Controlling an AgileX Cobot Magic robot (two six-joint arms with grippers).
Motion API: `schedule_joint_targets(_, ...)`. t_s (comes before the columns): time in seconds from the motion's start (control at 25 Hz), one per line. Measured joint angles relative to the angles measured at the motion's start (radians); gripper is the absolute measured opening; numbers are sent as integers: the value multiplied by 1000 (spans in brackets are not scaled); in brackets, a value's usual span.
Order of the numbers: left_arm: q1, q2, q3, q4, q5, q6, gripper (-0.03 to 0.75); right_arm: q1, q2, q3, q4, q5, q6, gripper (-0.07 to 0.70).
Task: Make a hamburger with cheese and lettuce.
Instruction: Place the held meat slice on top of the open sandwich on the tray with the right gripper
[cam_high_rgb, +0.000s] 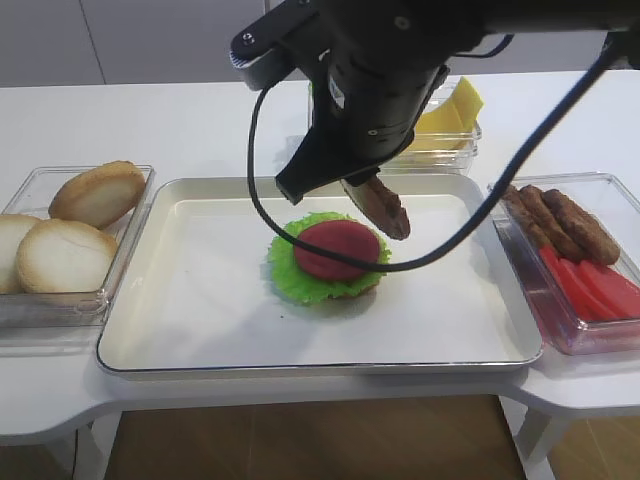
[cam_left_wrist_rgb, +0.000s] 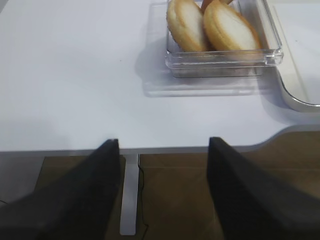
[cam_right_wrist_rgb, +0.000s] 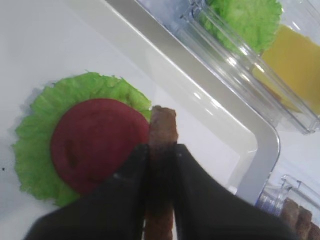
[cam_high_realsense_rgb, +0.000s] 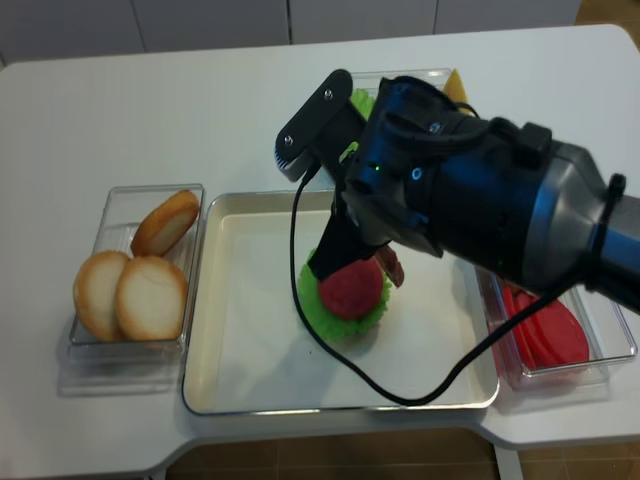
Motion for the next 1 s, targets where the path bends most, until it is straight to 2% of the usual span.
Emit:
schedule_joint_targets(0.24, 0, 0, 0, 0, 0, 0, 416, 2, 1, 0, -51, -4, 0, 119)
schedule_joint_targets(0.56, 0, 0, 0, 0, 0, 0, 416, 2, 4, 0, -66, -54, 0, 119)
schedule_joint_targets(1.0, 0, 0, 0, 0, 0, 0, 416, 2, 32, 0, -89, -49, -1, 119)
